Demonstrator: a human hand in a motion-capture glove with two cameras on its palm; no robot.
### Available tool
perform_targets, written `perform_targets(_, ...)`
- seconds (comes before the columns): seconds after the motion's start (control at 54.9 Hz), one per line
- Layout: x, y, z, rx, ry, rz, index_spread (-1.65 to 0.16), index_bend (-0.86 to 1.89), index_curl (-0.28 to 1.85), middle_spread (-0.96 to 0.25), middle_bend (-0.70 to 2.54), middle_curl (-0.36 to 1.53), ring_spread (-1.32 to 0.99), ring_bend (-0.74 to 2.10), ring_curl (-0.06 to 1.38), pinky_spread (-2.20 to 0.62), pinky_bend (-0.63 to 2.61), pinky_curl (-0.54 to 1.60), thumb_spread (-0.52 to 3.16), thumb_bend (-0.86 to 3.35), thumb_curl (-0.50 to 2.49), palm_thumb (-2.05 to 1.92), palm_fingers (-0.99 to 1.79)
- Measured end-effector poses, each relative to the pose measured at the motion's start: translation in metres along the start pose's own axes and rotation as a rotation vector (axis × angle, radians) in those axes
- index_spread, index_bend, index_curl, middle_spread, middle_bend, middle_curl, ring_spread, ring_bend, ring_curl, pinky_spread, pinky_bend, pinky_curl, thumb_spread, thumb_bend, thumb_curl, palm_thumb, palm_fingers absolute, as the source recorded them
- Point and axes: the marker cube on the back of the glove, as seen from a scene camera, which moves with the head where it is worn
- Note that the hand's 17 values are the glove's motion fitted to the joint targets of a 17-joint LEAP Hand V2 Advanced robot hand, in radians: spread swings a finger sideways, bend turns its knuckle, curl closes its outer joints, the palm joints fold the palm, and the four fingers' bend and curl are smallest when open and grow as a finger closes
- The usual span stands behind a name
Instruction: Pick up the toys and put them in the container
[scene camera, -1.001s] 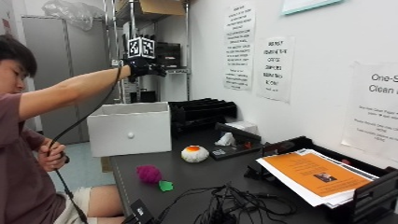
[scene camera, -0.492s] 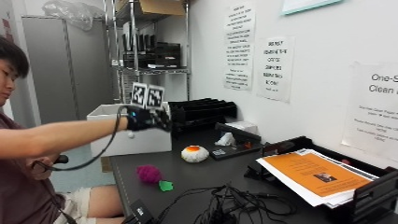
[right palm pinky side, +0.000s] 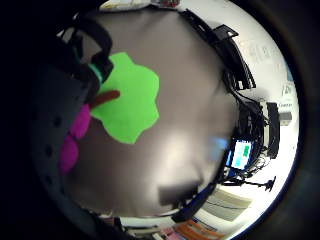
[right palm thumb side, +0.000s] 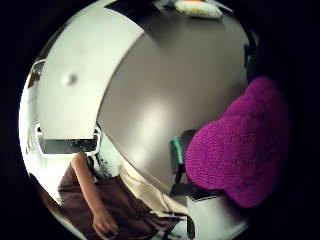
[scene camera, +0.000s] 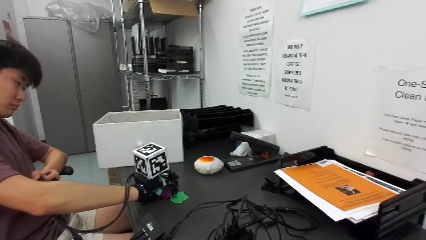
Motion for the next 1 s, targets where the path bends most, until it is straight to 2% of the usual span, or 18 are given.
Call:
perform_targets(0.146, -0.003, -0.019, -0.003, 0.163, 0.043, 0.017, -0.23, 0.4, 0.27, -0.22, 0.65, 0.4, -0.28, 0.84, 0.42, -0.2, 0.7, 0.26, 1.23, 0.11, 0.41, 0.33, 0.99)
perform_targets(0.182, -0.005, -0.027, -0.004, 0.166, 0.073, 0.021, -0.23, 0.42, 0.28, -0.22, 0.7, 0.43, -0.29, 0.92, 0.46, -0.23, 0.72, 0.28, 1.19, 0.11, 0.44, 0.37, 1.15)
perform_targets(0.2, -0.006, -0.03, -0.005, 0.148, 0.081, 0.024, -0.24, 0.42, 0.29, -0.22, 0.7, 0.44, -0.3, 0.94, 0.46, -0.24, 0.73, 0.29, 1.16, 0.11, 0.45, 0.38, 1.14)
perform_targets(0.237, -0.007, -0.037, -0.006, 0.071, 0.092, 0.033, -0.24, 0.52, 0.33, -0.23, 0.78, 0.47, -0.3, 0.99, 0.49, -0.26, 0.75, 0.31, 1.1, 0.11, 0.47, 0.4, 1.31)
perform_targets(0.273, -0.01, -0.044, -0.006, -0.038, 0.095, 0.049, -0.25, 0.59, 0.36, -0.22, 0.84, 0.5, -0.3, 1.04, 0.52, -0.28, 0.75, 0.32, 1.05, 0.1, 0.5, 0.41, 1.36)
perform_targets(0.401, -0.018, -0.053, -0.018, -0.416, 0.012, 0.082, -0.24, 0.77, 0.46, -0.22, 1.0, 0.58, -0.3, 1.16, 0.56, -0.31, 0.81, 0.36, 0.93, 0.08, 0.57, 0.45, 1.31)
perform_targets(0.492, -0.03, -0.062, -0.041, -0.529, -0.044, 0.073, -0.23, 0.88, 0.52, -0.21, 1.07, 0.62, -0.3, 1.22, 0.58, -0.32, 0.85, 0.39, 0.86, 0.07, 0.61, 0.47, 1.27)
perform_targets(0.783, -0.059, -0.103, -0.155, -0.414, 0.021, 0.031, -0.21, 0.97, 0.65, -0.18, 1.18, 0.68, -0.29, 1.31, 0.59, -0.33, 0.94, 0.45, 0.73, 0.02, 0.73, 0.49, 1.16)
perform_targets(1.001, -0.094, -0.144, -0.245, -0.23, 0.071, 0.001, -0.2, 0.97, 0.71, -0.16, 1.19, 0.7, -0.28, 1.34, 0.59, -0.33, 0.95, 0.47, 0.69, 0.0, 0.81, 0.5, 1.13)
